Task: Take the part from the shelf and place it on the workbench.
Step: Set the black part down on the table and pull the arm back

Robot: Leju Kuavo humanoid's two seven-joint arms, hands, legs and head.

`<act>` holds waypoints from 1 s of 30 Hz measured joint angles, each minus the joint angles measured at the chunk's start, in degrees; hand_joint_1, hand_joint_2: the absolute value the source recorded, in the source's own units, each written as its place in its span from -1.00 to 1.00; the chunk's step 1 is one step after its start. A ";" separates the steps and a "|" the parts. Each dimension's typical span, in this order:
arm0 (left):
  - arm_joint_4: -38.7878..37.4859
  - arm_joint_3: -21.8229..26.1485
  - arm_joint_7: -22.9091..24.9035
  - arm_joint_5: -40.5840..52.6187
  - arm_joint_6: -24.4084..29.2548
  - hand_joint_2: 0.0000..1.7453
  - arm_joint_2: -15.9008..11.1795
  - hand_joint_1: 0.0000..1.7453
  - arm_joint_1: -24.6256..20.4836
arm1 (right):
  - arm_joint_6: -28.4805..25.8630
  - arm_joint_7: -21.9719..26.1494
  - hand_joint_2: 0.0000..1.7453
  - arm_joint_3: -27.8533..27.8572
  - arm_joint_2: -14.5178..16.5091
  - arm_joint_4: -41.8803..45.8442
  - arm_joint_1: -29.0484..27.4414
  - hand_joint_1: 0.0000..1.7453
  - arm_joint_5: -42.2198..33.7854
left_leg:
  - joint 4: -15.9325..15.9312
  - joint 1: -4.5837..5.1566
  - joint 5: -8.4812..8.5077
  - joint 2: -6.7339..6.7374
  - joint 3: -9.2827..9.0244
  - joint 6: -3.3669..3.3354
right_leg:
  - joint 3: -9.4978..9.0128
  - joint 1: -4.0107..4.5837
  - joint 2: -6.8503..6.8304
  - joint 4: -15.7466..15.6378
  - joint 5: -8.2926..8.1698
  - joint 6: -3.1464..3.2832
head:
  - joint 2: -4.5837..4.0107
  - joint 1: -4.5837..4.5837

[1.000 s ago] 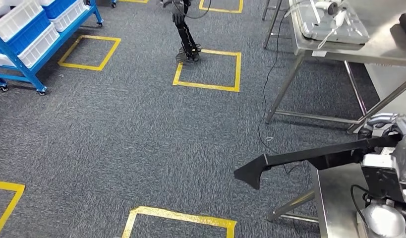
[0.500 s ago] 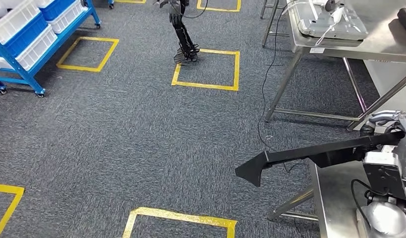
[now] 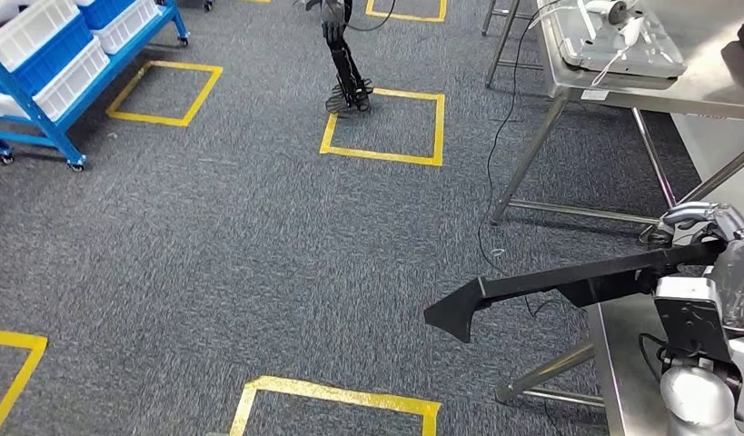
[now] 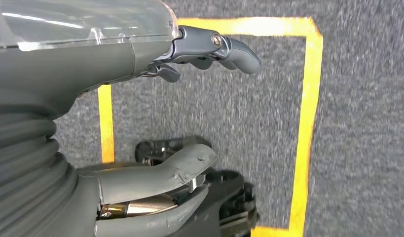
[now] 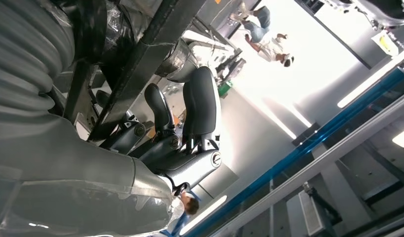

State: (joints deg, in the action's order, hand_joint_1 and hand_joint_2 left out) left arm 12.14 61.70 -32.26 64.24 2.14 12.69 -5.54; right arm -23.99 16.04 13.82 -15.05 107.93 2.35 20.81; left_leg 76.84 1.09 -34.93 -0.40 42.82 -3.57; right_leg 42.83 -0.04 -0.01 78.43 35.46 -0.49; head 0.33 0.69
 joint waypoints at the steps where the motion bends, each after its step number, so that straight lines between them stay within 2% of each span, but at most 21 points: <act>1: -0.01 0.00 0.01 0.00 0.00 1.00 0.01 -1.00 -0.01 | -0.02 0.00 1.00 -0.02 0.01 -0.01 0.11 1.00 0.00 | 0.10 0.07 0.01 0.03 0.19 0.14 | -0.11 0.14 0.01 -0.62 0.24 0.14 | 0.00 0.00; 3: -0.01 0.00 0.02 0.00 0.01 1.00 -0.01 -1.00 -0.02 | -0.07 0.00 1.00 -0.04 0.04 -0.02 0.21 1.00 0.00 | 0.41 0.12 -0.08 0.07 0.55 0.59 | -0.08 0.02 -0.02 -1.36 0.35 0.30 | 0.00 0.00; 5: -0.01 0.00 0.01 0.00 0.02 1.00 -0.04 -1.00 -0.01 | -0.11 0.00 1.00 -0.11 0.07 -0.02 0.28 1.00 0.00 | 1.90 0.05 -1.30 0.07 1.07 1.38 | -0.18 -0.36 -0.11 -1.80 0.18 0.63 | 0.00 0.01; 8: -0.01 0.01 -0.01 0.02 0.02 1.00 -0.05 -1.00 0.00 | -0.16 0.01 1.00 -0.38 0.10 -0.03 0.47 1.00 0.00 | 8.93 -0.50 -5.51 0.06 4.00 2.52 | -0.08 -0.53 -0.31 -1.61 0.23 1.12 | 0.00 0.02; 9: -0.01 0.02 -0.01 0.03 0.02 1.00 -0.06 -1.00 0.01 | -0.17 0.01 1.00 -0.47 0.10 -0.07 0.53 1.00 0.00 | 11.20 -0.71 -6.35 0.06 4.99 2.78 | 0.01 -0.54 -0.35 -1.44 0.27 1.19 | 0.00 0.02; 10: -0.01 0.02 -0.01 0.04 0.02 1.00 -0.07 -1.00 0.01 | -0.18 0.01 1.00 -0.55 0.11 -0.13 0.61 1.00 0.00 | 12.33 -0.92 -6.37 0.06 5.44 2.99 | 0.09 -0.56 -0.36 -1.32 0.32 1.22 | 0.00 0.03; 11: -0.01 0.03 -0.01 0.06 0.02 1.00 -0.09 -1.00 0.02 | -0.19 0.00 1.00 -0.61 0.11 -0.21 0.70 1.00 0.00 | 11.84 -1.09 -5.48 0.07 5.11 3.13 | 0.12 -0.59 -0.35 -1.22 0.35 1.19 | 0.00 0.03; 12: -0.01 0.03 -0.01 0.08 0.02 1.00 -0.13 -1.00 0.01 | -0.19 0.00 1.00 -0.69 0.12 -0.30 0.81 1.00 0.00 | 9.94 -1.22 -3.94 0.07 4.10 3.16 | 0.12 -0.63 -0.32 -1.14 0.40 1.11 | 0.00 0.03; 14: -0.01 0.04 -0.02 0.10 0.01 1.00 -0.22 -1.00 -0.04 | -0.19 0.00 1.00 -0.81 0.12 -0.44 1.14 1.00 0.01 | 4.72 -1.23 -1.28 0.05 1.61 2.90 | 0.15 -0.61 -0.26 -0.86 0.57 0.77 | 0.00 0.02; 15: -0.01 0.04 -0.02 0.13 -0.01 1.00 -0.26 -1.00 -0.07 | -0.22 0.00 1.00 -0.87 0.12 -0.50 1.38 1.00 0.04 | 2.84 -1.16 -0.84 0.05 0.75 2.60 | 0.29 -0.56 -0.22 -0.67 0.60 0.48 | 0.00 0.01; 18: -0.01 0.06 -0.01 0.17 -0.02 1.00 -0.30 -1.00 -0.08 | -0.44 -0.02 1.00 -1.04 0.11 -0.69 2.08 1.00 0.17 | 1.22 -0.98 -1.11 0.00 0.22 1.66 | 0.73 -0.55 -0.19 -0.37 0.48 -0.57 | 0.00 0.01; 20: -0.01 0.07 -0.01 0.17 -0.03 1.00 -0.30 -1.00 -0.01 | -0.54 -0.02 1.00 -1.15 0.05 -0.74 2.22 1.00 0.21 | 0.72 -1.09 -0.78 0.01 0.14 0.99 | 1.03 -0.72 -0.19 0.66 1.24 -1.22 | 0.00 -0.01; 23: -0.01 0.07 0.01 0.17 -0.10 1.00 -0.31 -1.00 -0.03 | -0.64 -0.02 1.00 -1.34 -0.02 -0.79 2.32 1.00 0.25 | 0.44 -1.21 -0.66 0.15 0.06 0.21 | 3.80 -0.90 -0.14 6.91 5.07 -1.67 | 0.00 -0.01; 24: -0.01 0.07 0.02 0.17 -0.13 1.00 -0.32 -1.00 -0.03 | -0.67 -0.02 1.00 -1.40 -0.02 -0.80 2.30 1.00 0.29 | 0.46 -1.20 -0.69 0.18 0.05 0.11 | 5.00 -0.95 -0.13 9.39 6.05 -1.78 | 0.00 -0.01; 25: -0.01 0.08 0.02 0.17 -0.14 1.00 -0.33 -1.00 -0.01 | -0.68 -0.02 1.00 -1.47 -0.01 -0.82 2.26 1.00 0.39 | 0.47 -1.21 -0.70 0.18 0.02 0.10 | 5.75 -1.03 -0.14 10.85 6.17 -1.88 | 0.00 -0.01; 26: -0.01 0.08 0.02 0.17 -0.15 1.00 -0.33 -1.00 0.00 | -0.69 -0.02 1.00 -1.55 -0.02 -0.83 2.26 1.00 0.54 | 0.49 -1.26 -0.73 0.18 -0.02 0.13 | 5.86 -1.14 -0.15 10.94 5.39 -1.98 | 0.00 -0.01; 27: -0.01 0.09 0.02 0.17 -0.15 1.00 -0.34 -1.00 0.01 | -0.71 -0.03 1.00 -1.62 -0.02 -0.83 2.29 1.00 0.70 | 0.52 -1.34 -0.79 0.16 -0.11 0.21 | 5.20 -1.29 -0.17 9.42 3.79 -2.07 | 0.00 -0.01; 29: -0.01 0.09 0.02 0.19 -0.15 1.00 -0.34 -1.00 0.00 | -0.73 -0.06 1.00 -1.80 -0.04 -0.85 2.42 1.00 0.91 | 0.72 -1.42 -1.06 0.12 -0.27 0.65 | 2.97 -1.48 -0.23 4.18 0.44 -2.16 | 0.00 -0.03; 30: -0.01 0.09 0.02 0.19 -0.15 1.00 -0.34 -1.00 -0.01 | -0.75 -0.10 1.00 -1.89 -0.08 -0.86 2.54 1.00 0.94 | 0.90 -1.37 -1.20 0.10 -0.19 0.96 | 2.09 -1.43 -0.21 1.95 -0.21 -2.03 | 0.00 -0.02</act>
State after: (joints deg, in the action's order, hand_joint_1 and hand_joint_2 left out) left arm 12.13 61.79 -32.23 64.43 1.99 12.35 -5.54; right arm -24.74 15.95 11.94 -15.13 107.07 4.89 21.75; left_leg 77.74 -0.28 -36.13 -0.30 42.63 -2.61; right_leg 44.93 -1.47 -0.22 80.37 35.25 -2.52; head 0.33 0.68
